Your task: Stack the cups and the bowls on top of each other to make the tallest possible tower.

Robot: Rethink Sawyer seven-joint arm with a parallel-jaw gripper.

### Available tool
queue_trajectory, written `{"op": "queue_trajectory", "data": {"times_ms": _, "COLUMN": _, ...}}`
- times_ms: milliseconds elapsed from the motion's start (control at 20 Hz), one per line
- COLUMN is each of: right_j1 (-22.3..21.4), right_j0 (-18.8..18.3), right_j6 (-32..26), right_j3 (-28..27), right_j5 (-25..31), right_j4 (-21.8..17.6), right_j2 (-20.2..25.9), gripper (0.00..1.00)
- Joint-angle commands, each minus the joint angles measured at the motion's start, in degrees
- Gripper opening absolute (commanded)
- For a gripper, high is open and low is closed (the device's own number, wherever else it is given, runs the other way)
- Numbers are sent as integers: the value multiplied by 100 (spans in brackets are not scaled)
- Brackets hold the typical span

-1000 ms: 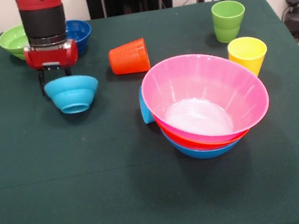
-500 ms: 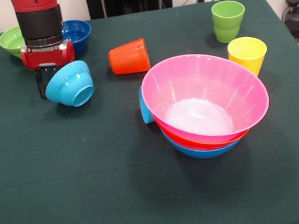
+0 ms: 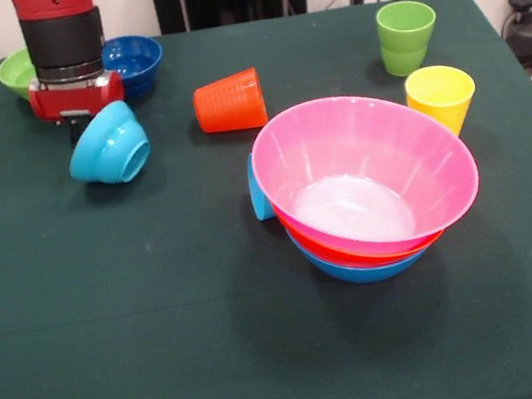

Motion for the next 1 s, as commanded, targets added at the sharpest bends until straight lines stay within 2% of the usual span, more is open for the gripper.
{"op": "queue_trajectory", "data": {"times_ms": 50, "right_j1": 207, "right_j0": 53, "right_j6": 766, "right_j3": 97, "right_j5": 47, "right_j4": -196, "right_j2": 282, "gripper": 0}}
{"op": "queue_trajectory", "data": {"times_ms": 400, "right_j1": -45, "right_j0": 299, "right_j6": 847, "right_j3": 218, "right_j5": 8, "right_j4": -103, "right_j2": 101, "gripper": 0}}
{"op": "queue_trajectory", "data": {"times_ms": 700, "right_j1": -74, "right_j0": 308, "right_j6": 718, "right_j3": 140, "right_j5": 151, "right_j4": -159, "right_j2": 139, "gripper": 0}}
{"op": "queue_trajectory", "data": {"times_ms": 750, "right_j1": -48, "right_j0": 175, "right_j6": 724, "right_j3": 176, "right_j5": 164, "right_j4": -172, "right_j2": 276, "gripper": 0}}
{"op": "queue_trajectory", "data": {"times_ms": 800, "right_j1": -42, "right_j0": 152, "right_j6": 712, "right_j3": 173, "right_j5": 186, "right_j4": -178, "right_j2": 300, "gripper": 100}}
{"op": "queue_trajectory", "data": {"times_ms": 1000, "right_j1": -43, "right_j0": 154, "right_j6": 728, "right_j3": 167, "right_j5": 247, "right_j4": -126, "right_j2": 293, "gripper": 100}}
